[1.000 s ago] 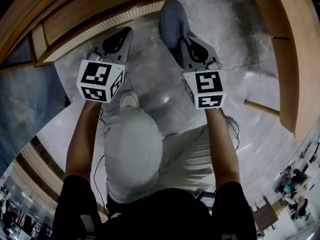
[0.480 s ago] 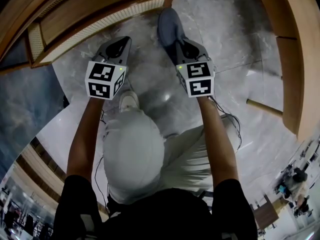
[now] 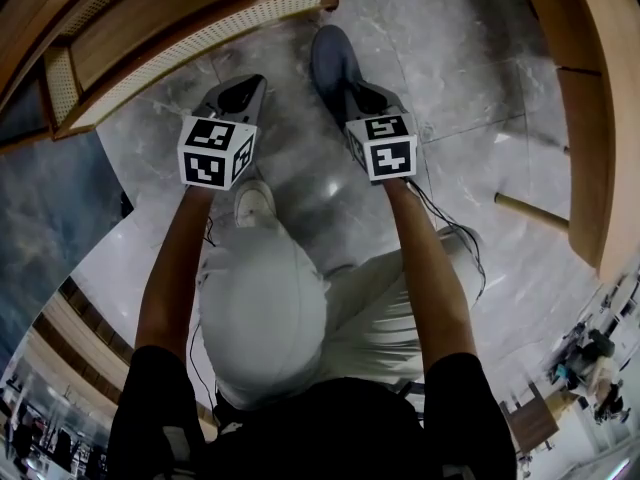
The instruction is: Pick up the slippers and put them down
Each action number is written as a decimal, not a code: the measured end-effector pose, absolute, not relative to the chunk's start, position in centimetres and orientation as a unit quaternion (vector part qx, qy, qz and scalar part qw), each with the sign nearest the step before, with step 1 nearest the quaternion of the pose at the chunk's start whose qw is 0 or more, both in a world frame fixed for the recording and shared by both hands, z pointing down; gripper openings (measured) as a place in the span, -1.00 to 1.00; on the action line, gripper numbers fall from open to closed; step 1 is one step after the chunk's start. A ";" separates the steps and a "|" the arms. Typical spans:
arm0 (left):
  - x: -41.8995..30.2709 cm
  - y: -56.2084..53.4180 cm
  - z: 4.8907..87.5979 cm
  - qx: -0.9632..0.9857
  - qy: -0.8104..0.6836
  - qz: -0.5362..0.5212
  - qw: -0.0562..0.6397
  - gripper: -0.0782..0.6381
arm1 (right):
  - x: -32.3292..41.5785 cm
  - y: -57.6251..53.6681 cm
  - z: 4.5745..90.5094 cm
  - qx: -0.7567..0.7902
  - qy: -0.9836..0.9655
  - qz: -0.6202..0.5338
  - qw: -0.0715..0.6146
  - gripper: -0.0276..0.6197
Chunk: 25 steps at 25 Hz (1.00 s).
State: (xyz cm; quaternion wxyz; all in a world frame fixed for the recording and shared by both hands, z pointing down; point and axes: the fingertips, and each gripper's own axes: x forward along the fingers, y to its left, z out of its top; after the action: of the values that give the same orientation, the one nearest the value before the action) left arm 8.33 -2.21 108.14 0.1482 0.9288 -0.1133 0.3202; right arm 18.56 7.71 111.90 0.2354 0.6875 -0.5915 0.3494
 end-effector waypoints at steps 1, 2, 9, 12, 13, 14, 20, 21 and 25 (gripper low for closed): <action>8.3 -2.1 108.8 0.927 -0.114 0.325 0.151 -0.76 | 18.5 7.9 112.5 0.686 -0.590 0.355 0.234 -0.88; 8.2 -2.0 109.4 0.924 -0.115 0.330 0.154 -0.76 | 18.5 8.1 113.0 0.685 -0.589 0.360 0.232 -0.88; 6.9 -1.5 112.6 0.911 -0.115 0.357 0.170 -0.76 | 17.5 8.9 116.0 0.674 -0.588 0.385 0.229 -0.88; 6.7 -1.5 113.6 0.908 -0.113 0.368 0.168 -0.76 | 17.1 8.9 116.8 0.667 -0.592 0.389 0.231 -0.88; 6.6 -1.5 113.9 0.907 -0.112 0.371 0.167 -0.76 | 17.0 8.9 117.0 0.666 -0.593 0.391 0.231 -0.87; 6.6 -1.6 114.1 0.906 -0.112 0.373 0.167 -0.76 | 16.9 8.8 117.2 0.665 -0.593 0.391 0.229 -0.87; 6.8 -1.3 115.2 0.903 -0.107 0.378 0.175 -0.76 | 16.8 9.0 118.6 0.660 -0.594 0.399 0.229 -0.84; 6.9 -1.3 115.3 0.902 -0.105 0.380 0.174 -0.76 | 16.7 9.1 118.8 0.658 -0.594 0.401 0.231 -0.83; 6.9 -1.5 115.7 0.901 -0.106 0.384 0.175 -0.76 | 16.2 9.1 119.4 0.651 -0.596 0.409 0.234 -0.77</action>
State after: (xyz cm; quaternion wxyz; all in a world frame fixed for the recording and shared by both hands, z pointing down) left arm 6.93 -1.46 115.67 0.1752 0.9005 -0.1057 0.3836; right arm 16.23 9.07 119.41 0.2335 0.6505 -0.5958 0.4091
